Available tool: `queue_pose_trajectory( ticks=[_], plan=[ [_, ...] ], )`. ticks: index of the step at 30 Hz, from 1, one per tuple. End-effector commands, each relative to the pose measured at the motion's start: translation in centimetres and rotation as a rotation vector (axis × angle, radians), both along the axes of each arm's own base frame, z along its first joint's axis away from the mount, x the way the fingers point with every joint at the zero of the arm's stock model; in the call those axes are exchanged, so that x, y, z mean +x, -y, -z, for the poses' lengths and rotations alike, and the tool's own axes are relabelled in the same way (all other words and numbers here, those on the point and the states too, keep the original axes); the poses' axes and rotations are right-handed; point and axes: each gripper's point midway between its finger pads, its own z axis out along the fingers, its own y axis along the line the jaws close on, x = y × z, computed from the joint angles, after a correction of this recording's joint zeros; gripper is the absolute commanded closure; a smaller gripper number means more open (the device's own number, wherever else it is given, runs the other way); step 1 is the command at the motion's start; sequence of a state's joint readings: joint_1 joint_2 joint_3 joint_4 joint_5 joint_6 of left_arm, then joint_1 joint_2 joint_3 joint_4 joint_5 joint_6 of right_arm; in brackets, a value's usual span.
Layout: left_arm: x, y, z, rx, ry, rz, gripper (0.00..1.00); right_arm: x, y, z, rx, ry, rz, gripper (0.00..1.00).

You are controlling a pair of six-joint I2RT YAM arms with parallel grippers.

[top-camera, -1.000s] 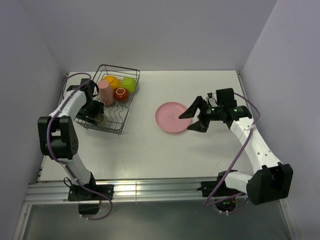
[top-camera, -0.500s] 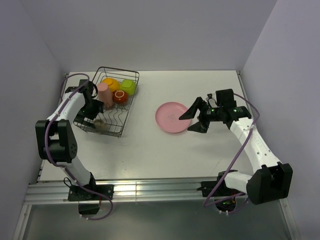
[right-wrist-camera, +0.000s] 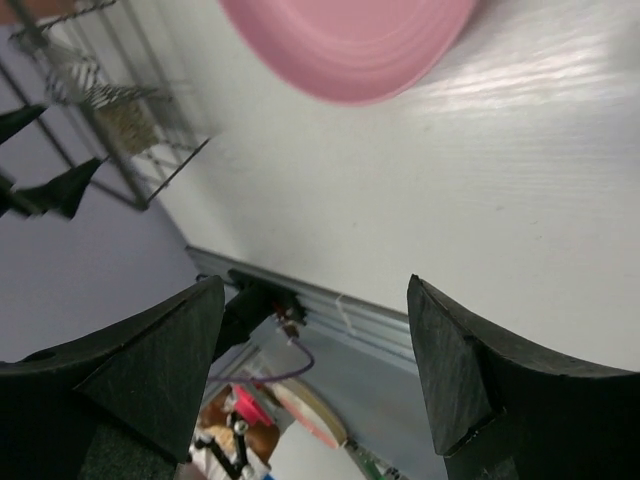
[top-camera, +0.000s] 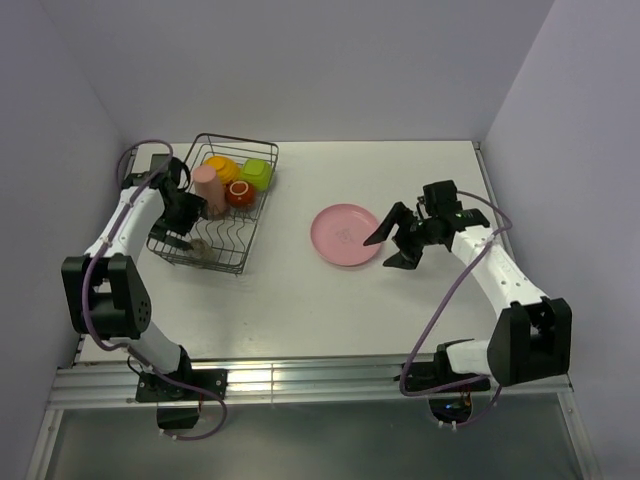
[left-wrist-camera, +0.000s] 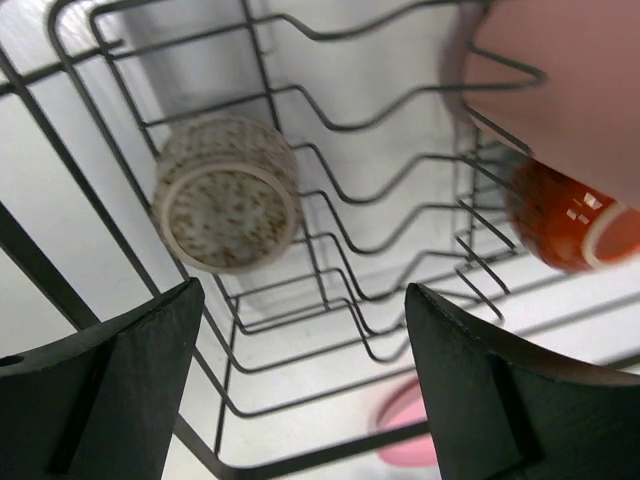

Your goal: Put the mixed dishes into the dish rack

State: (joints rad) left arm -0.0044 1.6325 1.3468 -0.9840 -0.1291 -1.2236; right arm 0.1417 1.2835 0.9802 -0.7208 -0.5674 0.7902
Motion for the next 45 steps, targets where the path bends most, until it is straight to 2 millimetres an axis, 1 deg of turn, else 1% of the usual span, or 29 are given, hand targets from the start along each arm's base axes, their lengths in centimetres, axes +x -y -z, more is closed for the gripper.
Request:
queue_pose_trajectory(
  ticks=[1,3,4,7,8,9,10,12,13,14,15,16,17,18,20,22,23,26,29,30,32,33,35,36,40,41,43,44,45],
  plan=[
    [1.9,1.6,-4.2,-0.069,0.165,0.060,0.14,1.7,2.1,2.6,-0.132,0.004,0.055,0.20],
    [2.3,2.8,-5.1,-0.125,0.218,0.105,0.14,2.3,2.3,3.5,-0.157,-0.007,0.062,0.21],
    [3.4,3.3,-5.9,-0.140,0.279,0.129,0.18,2.8,2.5,4.4,-0.171,-0.026,0.066,0.24],
    [4.2,4.9,-7.9,-0.146,0.356,0.213,0.20,3.8,3.2,6.3,-0.231,-0.062,0.082,0.27],
    [4.4,5.6,-9.0,-0.131,0.386,0.261,0.20,4.5,3.7,6.6,-0.262,-0.061,0.092,0.28],
    [4.4,6.0,-9.9,-0.119,0.409,0.284,0.20,4.7,3.9,7.6,-0.282,-0.089,0.094,0.28],
    [4.5,6.8,-10.7,-0.116,0.437,0.322,0.20,5.4,4.0,7.6,-0.290,-0.082,0.099,0.29],
    [4.0,7.7,-13.0,-0.111,0.515,0.381,0.21,6.3,4.3,8.7,-0.322,-0.092,0.106,0.31],
    [3.6,8.7,-13.7,-0.128,0.542,0.424,0.21,7.0,4.3,8.5,-0.326,-0.076,0.112,0.31],
    [3.2,9.1,-15.3,-0.136,0.605,0.450,0.22,7.3,4.5,8.8,-0.338,-0.080,0.114,0.32],
    [2.8,9.7,-16.0,-0.148,0.636,0.474,0.23,7.7,4.6,9.7,-0.352,-0.097,0.111,0.33],
    [2.2,10.6,-16.7,-0.163,0.663,0.517,0.24,8.3,4.4,9.5,-0.345,-0.089,0.107,0.33],
    [1.4,11.0,-17.7,-0.164,0.706,0.539,0.24,8.5,4.2,10.3,-0.349,-0.108,0.095,0.34],
    [0.6,11.8,-17.9,-0.171,0.717,0.580,0.25,9.1,4.1,10.1,-0.351,-0.100,0.097,0.35],
    [-0.8,12.2,-19.1,-0.163,0.758,0.618,0.25,9.5,4.0,10.6,-0.364,-0.109,0.093,0.36],
    [-2.0,12.6,-19.4,-0.152,0.769,0.657,0.26,10.1,3.7,10.8,-0.373,-0.106,0.091,0.37],
    [-2.8,12.6,-20.0,-0.146,0.786,0.667,0.26,10.0,3.7,11.6,-0.383,-0.129,0.084,0.37],
    [-4.5,12.5,-20.7,-0.139,0.808,0.704,0.26,10.3,3.6,12.6,-0.420,-0.154,0.072,0.39],
    [-5.6,12.3,-21.2,-0.125,0.821,0.727,0.27,10.7,3.5,13.3,-0.460,-0.155,0.065,0.47],
    [-5.8,12.3,-21.4,-0.126,0.825,0.735,0.27,11.0,3.5,13.3,-0.466,-0.151,0.060,0.54],
    [-6.3,12.3,-21.6,-0.123,0.829,0.745,0.27,11.0,3.4,13.7,-0.473,-0.161,0.051,0.64],
    [-6.4,12.2,-21.6,-0.124,0.826,0.747,0.27,11.1,3.4,13.6,-0.475,-0.157,0.050,0.75],
    [-6.8,12.3,-21.7,-0.125,0.829,0.760,0.27,11.1,3.4,13.2,-0.474,-0.145,0.050,0.89],
    [-6.8,12.4,-21.7,-0.126,0.829,0.763,0.27,11.1,3.3,12.9,-0.472,-0.135,0.046,1.00],
    [-7.1,13.2,-21.2,-0.155,0.825,0.813,0.28,10.7,3.0,11.0,-0.458,-0.093,0.033,1.00],
    [-6.9,13.5,-21.1,-0.165,0.823,0.823,0.27,10.7,2.9,9.6,-0.447,-0.056,0.037,1.00],
    [-6.8,13.9,-20.7,-0.183,0.817,0.850,0.27,9.8,2.4,8.5,-0.409,-0.038,0.020,1.00],
    [-6.8,14.5,-20.4,-0.211,0.807,0.874,0.28,9.5,2.2,6.8,-0.382,0.004,0.014,1.00],
    [-6.6,14.9,-20.6,-0.225,0.821,0.893,0.27,9.1,1.9,6.0,-0.361,0.017,0.004,1.00]
  ],
)
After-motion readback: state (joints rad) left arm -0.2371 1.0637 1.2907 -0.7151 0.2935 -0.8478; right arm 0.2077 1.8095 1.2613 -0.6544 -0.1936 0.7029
